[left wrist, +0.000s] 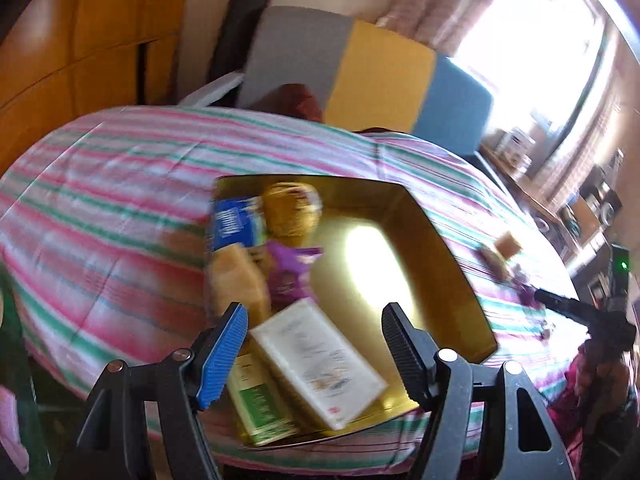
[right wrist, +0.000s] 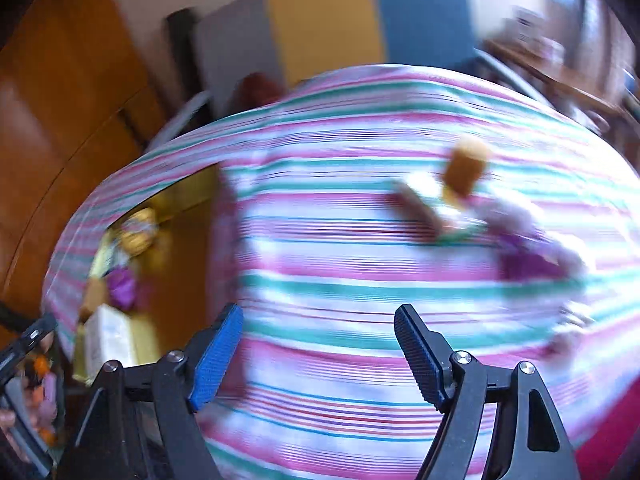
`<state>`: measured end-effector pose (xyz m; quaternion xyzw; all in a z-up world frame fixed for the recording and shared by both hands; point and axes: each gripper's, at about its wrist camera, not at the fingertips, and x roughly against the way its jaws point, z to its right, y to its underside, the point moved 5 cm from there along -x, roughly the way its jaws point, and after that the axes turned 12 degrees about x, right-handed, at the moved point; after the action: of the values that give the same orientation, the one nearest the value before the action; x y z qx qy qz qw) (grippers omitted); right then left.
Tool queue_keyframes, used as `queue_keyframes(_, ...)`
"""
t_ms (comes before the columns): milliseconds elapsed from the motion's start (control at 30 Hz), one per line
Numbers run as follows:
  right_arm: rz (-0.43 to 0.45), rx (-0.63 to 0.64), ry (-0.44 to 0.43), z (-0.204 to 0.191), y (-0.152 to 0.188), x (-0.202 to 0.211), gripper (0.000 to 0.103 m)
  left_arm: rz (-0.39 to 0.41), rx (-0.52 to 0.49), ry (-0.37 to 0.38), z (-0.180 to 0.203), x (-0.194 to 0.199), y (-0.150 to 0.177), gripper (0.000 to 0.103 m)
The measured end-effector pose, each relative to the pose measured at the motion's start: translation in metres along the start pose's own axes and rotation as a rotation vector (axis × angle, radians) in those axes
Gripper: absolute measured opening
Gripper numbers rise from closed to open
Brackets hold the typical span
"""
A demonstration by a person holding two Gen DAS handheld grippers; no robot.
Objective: Organize objects
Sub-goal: 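Move both tools back toward the remaining items on the table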
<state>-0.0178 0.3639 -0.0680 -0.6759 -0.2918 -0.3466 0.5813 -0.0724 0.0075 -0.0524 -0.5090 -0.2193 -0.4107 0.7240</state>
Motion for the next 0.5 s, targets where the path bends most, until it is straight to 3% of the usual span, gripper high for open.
queue_keyframes(233, 0.069, -0.296, 0.175, 0.132, 0.007, 0.02, 0.08, -0.045, -0.11, 0.093, 0.064, -0.009, 0.001, 0.07)
queue_keyframes(333, 0.071, -0.441, 0.171, 0.171, 0.02, 0.015, 0.08, -0.075, -0.175, 0.124, 0.093, -0.015, 0.008, 0.07)
queue_keyframes(500, 0.187, -0.603, 0.106, 0.194, 0.024, 0.025, 0.079, -0.13, -0.245, 0.179, 0.142, -0.026, 0.024, 0.07)
